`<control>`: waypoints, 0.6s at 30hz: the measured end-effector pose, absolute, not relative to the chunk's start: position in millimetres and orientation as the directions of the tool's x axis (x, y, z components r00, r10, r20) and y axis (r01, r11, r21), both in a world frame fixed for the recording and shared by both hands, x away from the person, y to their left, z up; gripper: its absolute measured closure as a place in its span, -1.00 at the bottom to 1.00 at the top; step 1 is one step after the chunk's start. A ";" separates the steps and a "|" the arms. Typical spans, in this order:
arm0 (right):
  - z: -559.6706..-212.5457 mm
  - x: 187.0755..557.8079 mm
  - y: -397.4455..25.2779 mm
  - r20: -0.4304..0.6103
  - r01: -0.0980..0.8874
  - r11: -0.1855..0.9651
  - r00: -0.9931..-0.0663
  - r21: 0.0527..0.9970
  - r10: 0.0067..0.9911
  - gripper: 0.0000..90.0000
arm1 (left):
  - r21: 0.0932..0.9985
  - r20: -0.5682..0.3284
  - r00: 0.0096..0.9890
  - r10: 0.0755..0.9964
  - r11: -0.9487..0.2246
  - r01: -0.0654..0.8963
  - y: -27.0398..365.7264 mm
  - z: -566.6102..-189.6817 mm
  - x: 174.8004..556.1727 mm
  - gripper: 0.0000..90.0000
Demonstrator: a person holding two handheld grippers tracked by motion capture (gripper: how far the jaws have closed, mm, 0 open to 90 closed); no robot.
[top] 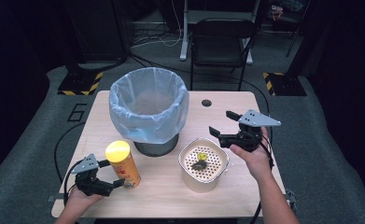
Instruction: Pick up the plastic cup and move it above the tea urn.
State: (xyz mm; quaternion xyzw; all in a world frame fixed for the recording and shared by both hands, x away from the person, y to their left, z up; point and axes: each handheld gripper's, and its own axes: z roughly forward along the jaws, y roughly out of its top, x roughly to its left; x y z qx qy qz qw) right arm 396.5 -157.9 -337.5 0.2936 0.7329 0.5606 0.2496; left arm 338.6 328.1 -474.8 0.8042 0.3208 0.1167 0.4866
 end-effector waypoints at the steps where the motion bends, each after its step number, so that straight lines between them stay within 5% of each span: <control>1: -339.2 395.5 -159.6 -0.032 0.156 0.196 -0.700 0.968 0.714 -0.67 | 0.858 -0.123 0.766 0.632 -0.321 0.402 324.7 -476.4 339.3 -0.99; 18: -362.3 381.0 -175.0 0.019 0.178 0.130 -0.658 0.975 0.753 -0.67 | 0.869 -0.097 0.762 0.640 -0.319 0.379 308.9 -485.2 344.3 -0.77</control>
